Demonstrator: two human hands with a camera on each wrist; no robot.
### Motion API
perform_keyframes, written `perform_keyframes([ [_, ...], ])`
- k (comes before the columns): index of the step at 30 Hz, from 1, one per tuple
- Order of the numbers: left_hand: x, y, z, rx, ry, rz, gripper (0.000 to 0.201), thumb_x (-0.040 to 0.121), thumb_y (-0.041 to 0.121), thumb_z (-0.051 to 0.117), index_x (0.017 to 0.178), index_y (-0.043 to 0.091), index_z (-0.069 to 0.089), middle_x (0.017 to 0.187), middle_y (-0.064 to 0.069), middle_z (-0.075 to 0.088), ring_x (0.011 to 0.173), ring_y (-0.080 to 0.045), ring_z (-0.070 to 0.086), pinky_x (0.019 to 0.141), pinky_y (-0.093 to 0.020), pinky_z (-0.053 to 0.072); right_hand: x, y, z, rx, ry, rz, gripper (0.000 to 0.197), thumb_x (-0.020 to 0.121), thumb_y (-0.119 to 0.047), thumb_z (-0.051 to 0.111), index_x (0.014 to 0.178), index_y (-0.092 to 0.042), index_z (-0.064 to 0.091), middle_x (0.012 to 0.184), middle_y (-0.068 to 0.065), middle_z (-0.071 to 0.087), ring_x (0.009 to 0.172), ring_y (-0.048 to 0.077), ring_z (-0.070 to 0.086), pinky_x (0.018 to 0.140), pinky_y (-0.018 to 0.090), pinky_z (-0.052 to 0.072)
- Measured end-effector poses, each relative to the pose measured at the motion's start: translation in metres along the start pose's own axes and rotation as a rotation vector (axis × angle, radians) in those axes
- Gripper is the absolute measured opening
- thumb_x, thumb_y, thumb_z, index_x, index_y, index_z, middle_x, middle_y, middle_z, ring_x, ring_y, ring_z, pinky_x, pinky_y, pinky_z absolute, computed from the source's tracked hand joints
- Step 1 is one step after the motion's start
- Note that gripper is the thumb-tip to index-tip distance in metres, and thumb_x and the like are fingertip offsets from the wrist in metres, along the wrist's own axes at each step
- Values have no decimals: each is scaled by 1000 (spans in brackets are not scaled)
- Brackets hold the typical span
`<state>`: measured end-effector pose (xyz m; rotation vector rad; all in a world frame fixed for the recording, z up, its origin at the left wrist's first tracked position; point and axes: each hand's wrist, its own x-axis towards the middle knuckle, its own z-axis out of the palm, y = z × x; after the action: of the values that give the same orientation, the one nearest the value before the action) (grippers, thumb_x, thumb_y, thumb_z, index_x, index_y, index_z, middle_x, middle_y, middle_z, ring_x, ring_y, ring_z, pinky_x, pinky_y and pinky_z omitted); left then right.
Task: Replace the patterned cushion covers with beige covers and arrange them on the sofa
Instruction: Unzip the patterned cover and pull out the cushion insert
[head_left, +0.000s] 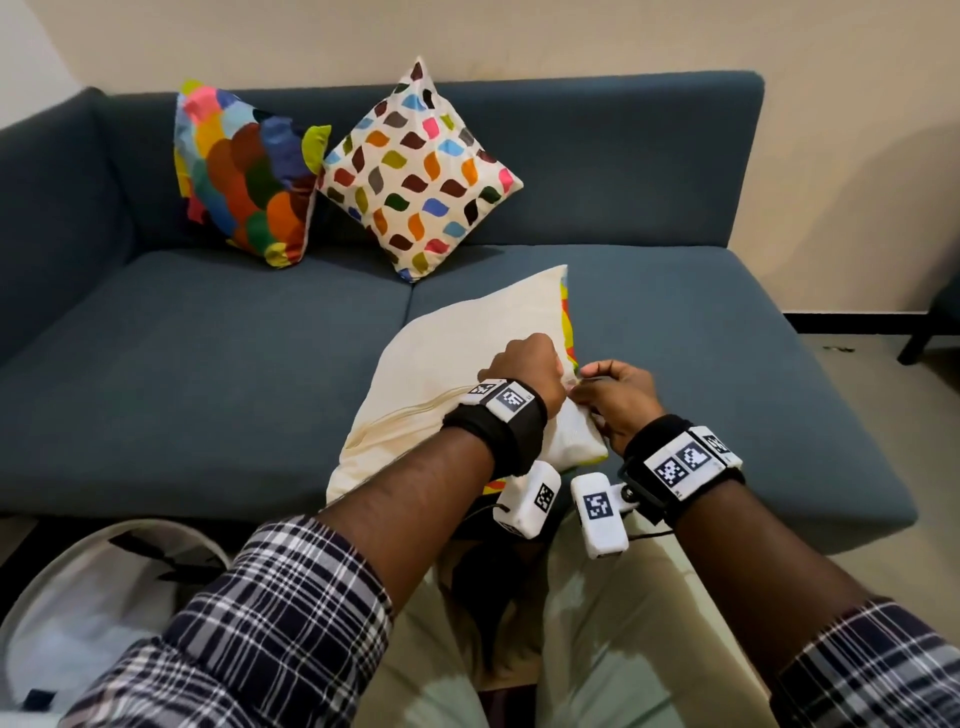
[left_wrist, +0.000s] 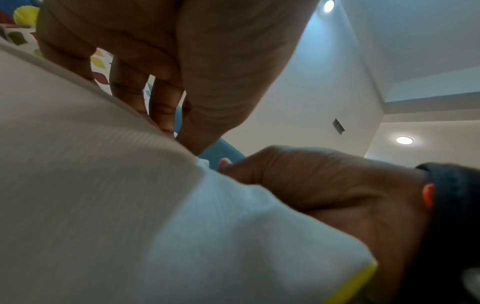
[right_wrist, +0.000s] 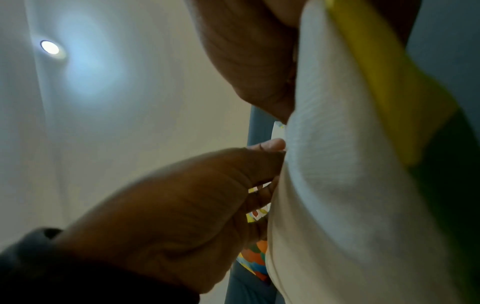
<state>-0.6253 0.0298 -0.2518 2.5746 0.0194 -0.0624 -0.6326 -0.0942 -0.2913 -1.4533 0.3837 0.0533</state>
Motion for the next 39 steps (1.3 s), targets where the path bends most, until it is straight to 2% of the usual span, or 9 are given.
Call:
perform_keyframes([
  [4,2,-1,-4,-235,80,-62,13,79,20,78,88,26,71,101,-4,71,94,-26,68,86,-34,56,-7,-1,3,28,-49,10,19,82,10,71,88,-7,65,77,14,68,54,16,66,51,26,56],
  [11,9,-17,-17,-530,151,-146,8,78,17,82,84,21,79,96,-1,77,94,-17,70,88,-21,50,-9,3,5,-1,-192,-57,18,81,-5,81,96,-6,71,89,16,71,77,25,68,79,41,59],
  [17,10,-28,-16,-631,109,-171,17,76,9,82,66,23,77,83,0,78,88,-17,73,92,-34,58,-3,5,9,-316,-86,-212,14,77,-16,85,71,-21,74,71,1,69,69,22,64,77,51,58],
  [21,8,-58,-29,-529,185,-194,10,81,14,78,77,22,79,90,2,78,92,-14,69,93,-23,52,10,3,-10,-481,21,-305,11,72,-28,83,71,-27,72,82,-4,72,81,23,68,77,36,54],
  [24,11,-94,-38,-592,208,-277,19,77,14,80,63,25,75,79,3,76,88,-19,72,94,-33,56,18,0,-33,-693,123,-266,12,77,-28,83,76,-27,71,94,-4,73,86,20,66,79,31,50],
  [28,10,-105,-32,-704,149,-285,5,61,22,80,63,27,79,67,-1,75,71,-20,70,91,-48,59,7,-6,-11,-789,-9,-432,15,78,-33,84,90,-31,75,100,-8,71,84,13,57,78,29,45],
  [31,5,-93,-26,-734,139,-245,10,65,20,80,63,29,78,65,0,74,67,-18,69,88,-41,57,-6,-4,25,-869,-108,-578,15,79,-34,82,92,-35,75,99,-14,67,95,13,58,83,34,47],
  [35,5,-89,-21,-728,168,-221,24,73,14,81,58,32,77,61,4,72,63,-14,66,82,-35,57,-14,3,49,-996,-88,-579,8,80,-27,76,83,-34,73,93,-9,70,97,22,62,82,41,53],
  [39,6,-103,-24,-763,182,-273,9,66,20,80,63,28,79,64,0,74,65,-17,67,85,-38,58,-13,9,45,-1129,-33,-549,17,82,-18,69,73,-32,68,87,-11,69,95,21,61,80,36,50],
])
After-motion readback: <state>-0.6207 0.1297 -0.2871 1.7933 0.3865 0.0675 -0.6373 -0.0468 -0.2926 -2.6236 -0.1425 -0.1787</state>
